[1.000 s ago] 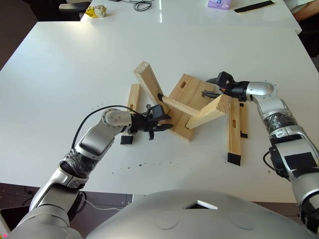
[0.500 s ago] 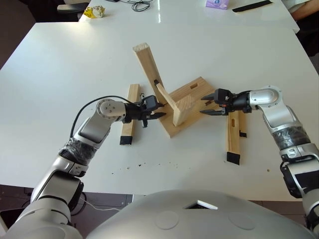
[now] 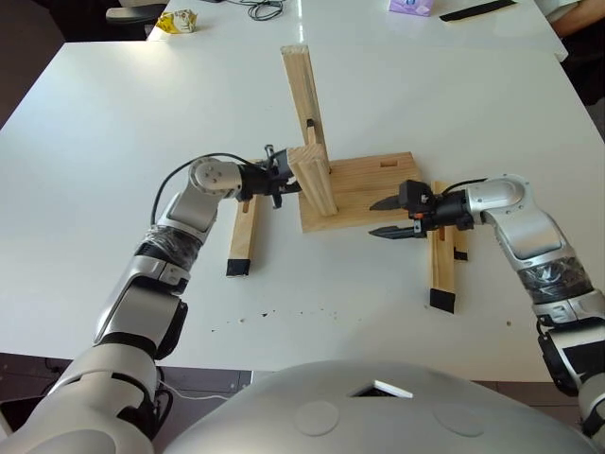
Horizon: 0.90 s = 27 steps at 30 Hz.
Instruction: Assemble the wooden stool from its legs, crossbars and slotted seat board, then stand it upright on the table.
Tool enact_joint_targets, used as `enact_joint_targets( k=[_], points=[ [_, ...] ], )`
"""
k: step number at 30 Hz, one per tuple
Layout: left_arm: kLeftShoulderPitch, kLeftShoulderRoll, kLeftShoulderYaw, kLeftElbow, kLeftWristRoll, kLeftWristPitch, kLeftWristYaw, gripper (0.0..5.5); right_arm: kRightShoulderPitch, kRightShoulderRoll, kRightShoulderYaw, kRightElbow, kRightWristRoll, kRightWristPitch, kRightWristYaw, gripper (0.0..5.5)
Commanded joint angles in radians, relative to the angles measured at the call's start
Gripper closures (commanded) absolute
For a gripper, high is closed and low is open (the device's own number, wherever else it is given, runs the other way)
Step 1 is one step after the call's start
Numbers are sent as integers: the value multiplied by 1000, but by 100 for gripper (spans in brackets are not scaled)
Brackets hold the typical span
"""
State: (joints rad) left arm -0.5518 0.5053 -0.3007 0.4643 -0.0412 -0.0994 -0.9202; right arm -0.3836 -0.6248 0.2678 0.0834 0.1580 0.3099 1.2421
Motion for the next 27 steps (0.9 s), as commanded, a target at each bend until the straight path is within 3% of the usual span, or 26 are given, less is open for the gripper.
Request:
enact_joint_targets(
  k=[1,7,11,15,20,27],
  points=[
    [-33,67,85,-65,-32,21,-31,393,-133,-18,-74,137,1,-3,-41,291],
    [255,224,131,-598,-306,386,-211,393,-299,7,-90,611,-159,-285,-277,291],
    [453,303,137,-837,-429,558,-230,393,-369,62,-78,855,-236,-440,-470,291],
    [479,317,105,-893,-457,643,-243,393,-413,103,-86,1023,-281,-547,-610,291],
    [436,226,-3,-864,-379,685,-142,393,-460,122,-107,1139,-304,-609,-701,291],
    [403,124,-169,-772,-209,678,-36,393,-455,132,-113,1203,-338,-636,-692,291]
  ],
)
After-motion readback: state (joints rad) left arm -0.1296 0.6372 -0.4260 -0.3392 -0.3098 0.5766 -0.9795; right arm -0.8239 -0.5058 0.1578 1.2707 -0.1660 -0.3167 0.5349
